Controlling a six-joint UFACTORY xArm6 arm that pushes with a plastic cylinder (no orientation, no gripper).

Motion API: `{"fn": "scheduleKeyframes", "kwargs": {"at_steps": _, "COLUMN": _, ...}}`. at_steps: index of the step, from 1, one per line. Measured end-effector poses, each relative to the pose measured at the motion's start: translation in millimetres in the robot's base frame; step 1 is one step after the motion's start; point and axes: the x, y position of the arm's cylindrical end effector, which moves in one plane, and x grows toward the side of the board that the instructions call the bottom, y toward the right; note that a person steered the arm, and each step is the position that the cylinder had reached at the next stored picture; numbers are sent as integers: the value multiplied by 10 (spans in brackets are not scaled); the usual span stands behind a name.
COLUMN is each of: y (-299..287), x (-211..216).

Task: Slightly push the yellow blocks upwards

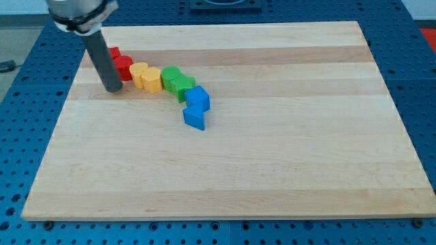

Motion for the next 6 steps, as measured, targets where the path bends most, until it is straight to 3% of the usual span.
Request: {"fn": "scheduleKeyframes", "kwargs": {"at_steps": 6, "y": 362, "x": -67}}
